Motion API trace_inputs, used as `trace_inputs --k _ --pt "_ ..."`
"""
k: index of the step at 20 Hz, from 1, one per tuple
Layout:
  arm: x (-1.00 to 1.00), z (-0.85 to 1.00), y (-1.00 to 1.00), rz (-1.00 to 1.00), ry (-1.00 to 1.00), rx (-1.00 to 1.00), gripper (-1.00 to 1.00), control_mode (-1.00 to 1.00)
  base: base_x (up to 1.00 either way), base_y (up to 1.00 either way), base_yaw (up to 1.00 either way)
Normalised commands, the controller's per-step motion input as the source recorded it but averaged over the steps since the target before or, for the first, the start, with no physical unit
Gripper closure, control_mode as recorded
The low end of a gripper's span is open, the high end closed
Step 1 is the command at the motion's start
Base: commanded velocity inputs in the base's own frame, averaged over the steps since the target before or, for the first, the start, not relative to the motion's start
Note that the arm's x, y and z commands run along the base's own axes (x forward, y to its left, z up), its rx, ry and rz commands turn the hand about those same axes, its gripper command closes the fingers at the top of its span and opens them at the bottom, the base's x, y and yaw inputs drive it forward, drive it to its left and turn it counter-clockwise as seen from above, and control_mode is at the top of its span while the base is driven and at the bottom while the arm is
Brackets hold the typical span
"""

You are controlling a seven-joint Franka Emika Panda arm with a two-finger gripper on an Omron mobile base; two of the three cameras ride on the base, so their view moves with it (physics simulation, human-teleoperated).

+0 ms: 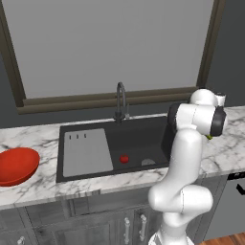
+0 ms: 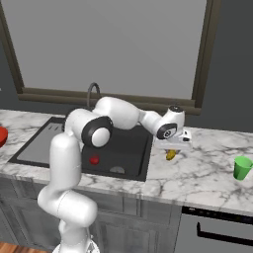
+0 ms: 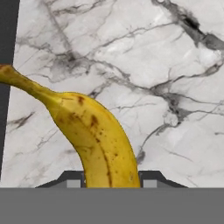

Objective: Remove the tomato and banana from the sink. Then move the bowl and cup from the counter to the sink for washing.

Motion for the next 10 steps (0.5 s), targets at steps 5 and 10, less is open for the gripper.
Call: trace_inputs --k 5,10 --pt "0.05 -0.19 0.00 -0.03 0.00 0.00 1.00 -1.00 0.00 0.00 0.00" --pt "0.05 -0.21 -0.02 -0.02 0.00 0.00 1.00 -1.00 0.00 0.00 0.00"
